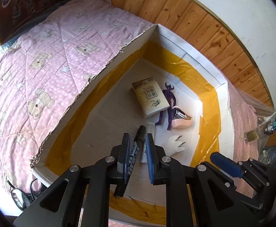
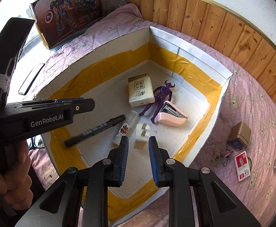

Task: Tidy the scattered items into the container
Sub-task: 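Lower the marker and eraser into the box and open both tools, then withdraw both open tools from the box toward the remaining items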

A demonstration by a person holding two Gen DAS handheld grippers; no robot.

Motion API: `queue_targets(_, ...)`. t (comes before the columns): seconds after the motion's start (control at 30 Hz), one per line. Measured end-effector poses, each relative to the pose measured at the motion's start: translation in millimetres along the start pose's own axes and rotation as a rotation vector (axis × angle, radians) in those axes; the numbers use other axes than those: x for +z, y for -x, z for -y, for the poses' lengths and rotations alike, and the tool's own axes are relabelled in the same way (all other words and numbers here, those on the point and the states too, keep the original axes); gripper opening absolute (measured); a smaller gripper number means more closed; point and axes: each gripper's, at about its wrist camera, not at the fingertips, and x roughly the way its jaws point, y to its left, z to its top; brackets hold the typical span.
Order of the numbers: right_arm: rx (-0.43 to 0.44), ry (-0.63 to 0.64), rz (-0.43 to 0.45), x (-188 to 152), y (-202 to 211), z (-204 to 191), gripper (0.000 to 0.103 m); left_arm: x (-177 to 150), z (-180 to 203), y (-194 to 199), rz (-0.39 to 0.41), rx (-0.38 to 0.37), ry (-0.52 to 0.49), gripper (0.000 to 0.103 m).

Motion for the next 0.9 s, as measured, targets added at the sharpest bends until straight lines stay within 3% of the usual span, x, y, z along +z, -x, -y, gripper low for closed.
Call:
queue_targets(0.63, 0.046, -0.021, 0.037, -26, 39, -11, 0.027, -14, 2, 29, 0.052, -0.018, -0.036, 0.027)
queue_targets(0.9, 0.064, -0.040, 0.093, -33, 64, -13, 0.032, -24, 8, 50, 0.105, -0.066, -0.066, 0.030)
